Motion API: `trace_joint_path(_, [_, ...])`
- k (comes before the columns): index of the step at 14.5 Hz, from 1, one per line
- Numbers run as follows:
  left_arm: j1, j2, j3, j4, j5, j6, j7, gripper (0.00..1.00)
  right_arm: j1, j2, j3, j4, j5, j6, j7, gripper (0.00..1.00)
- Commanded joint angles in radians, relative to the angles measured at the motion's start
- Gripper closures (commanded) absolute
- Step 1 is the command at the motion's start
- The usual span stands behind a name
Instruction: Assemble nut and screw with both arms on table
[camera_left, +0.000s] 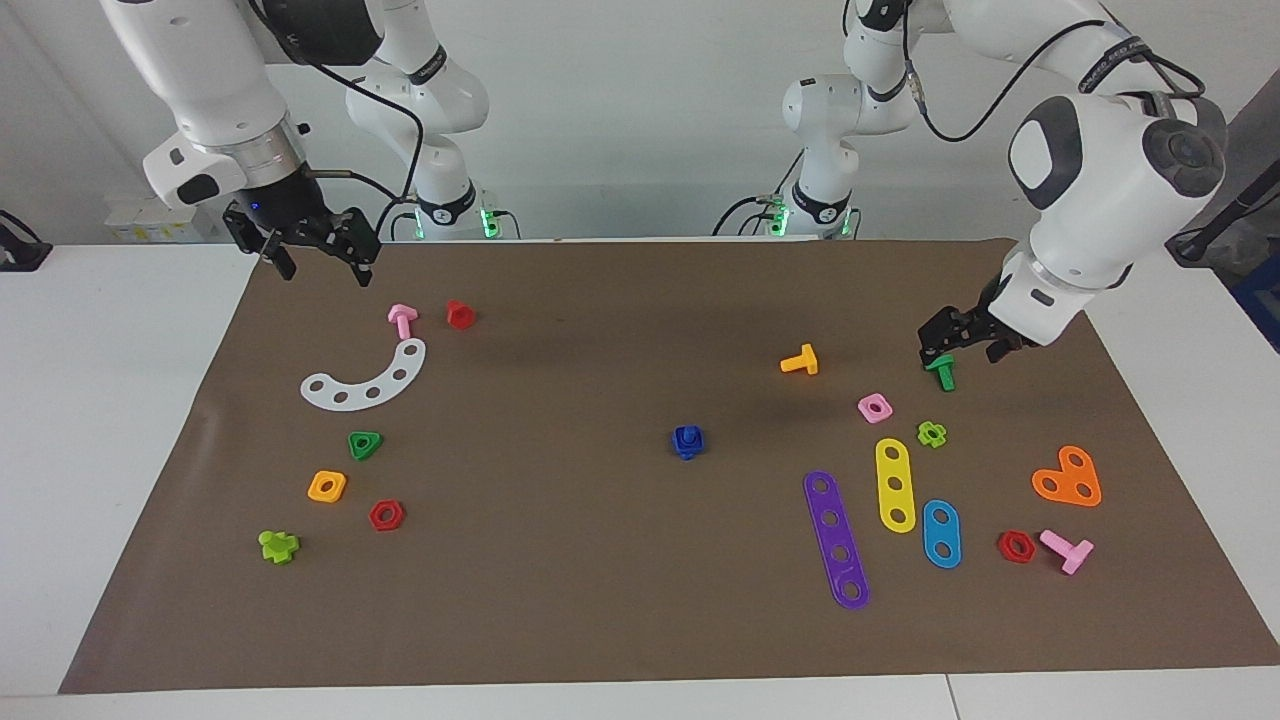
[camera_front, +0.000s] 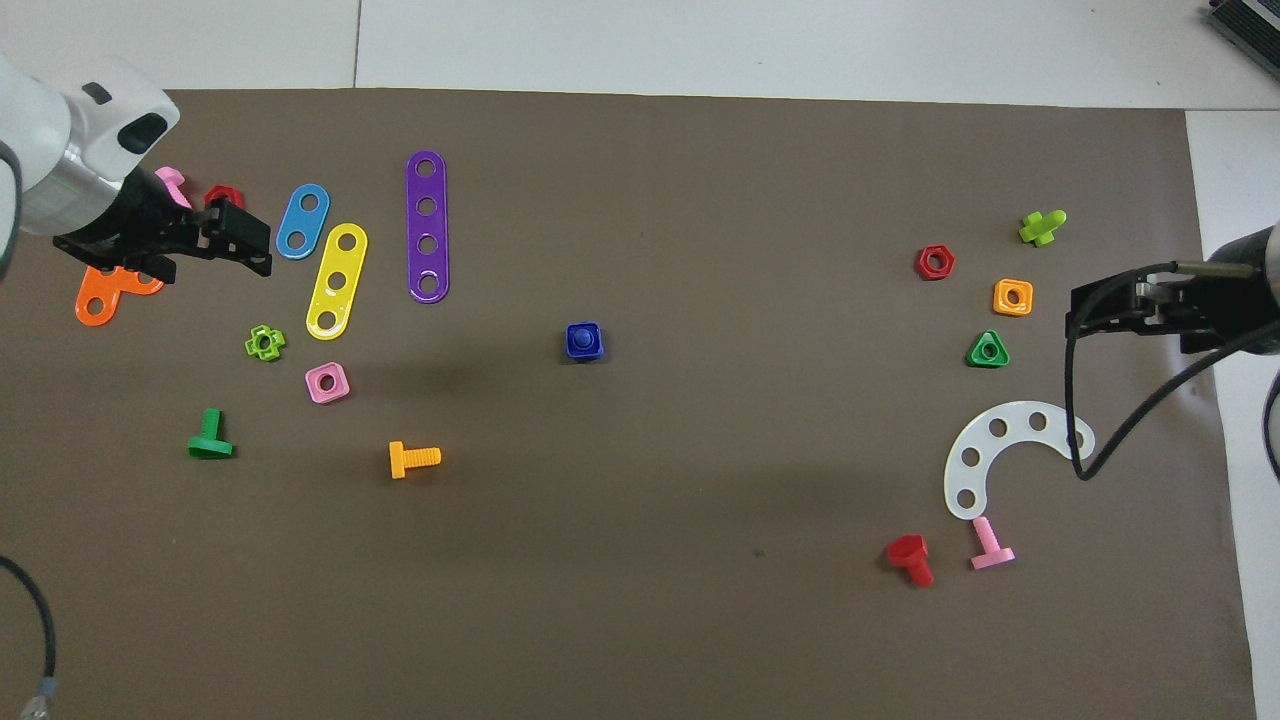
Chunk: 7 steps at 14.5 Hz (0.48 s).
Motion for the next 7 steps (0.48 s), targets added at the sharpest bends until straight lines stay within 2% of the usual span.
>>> trace_joint_path(1, [-0.019,-0.098,0.001,-0.057,0.03,-0.013,-0.001,0.0,-0.006,0.0,0.001,-0.001,0.016,0.002,-0.025,0.0])
trace_joint_path(3, [-0.02,-0.138,0.001,-0.077,0.03,-0.013,-0.002,0.0,-0.008,0.0,-0.005,-0.001,0.016,-0.005,-0.019,0.0])
trace_joint_path(7, [-0.016,-0.143,-0.001,-0.079,0.03,0.002,0.007,0.0,-0.006,0.001,-0.014,-0.002,0.014,-0.007,-0.014,0.0])
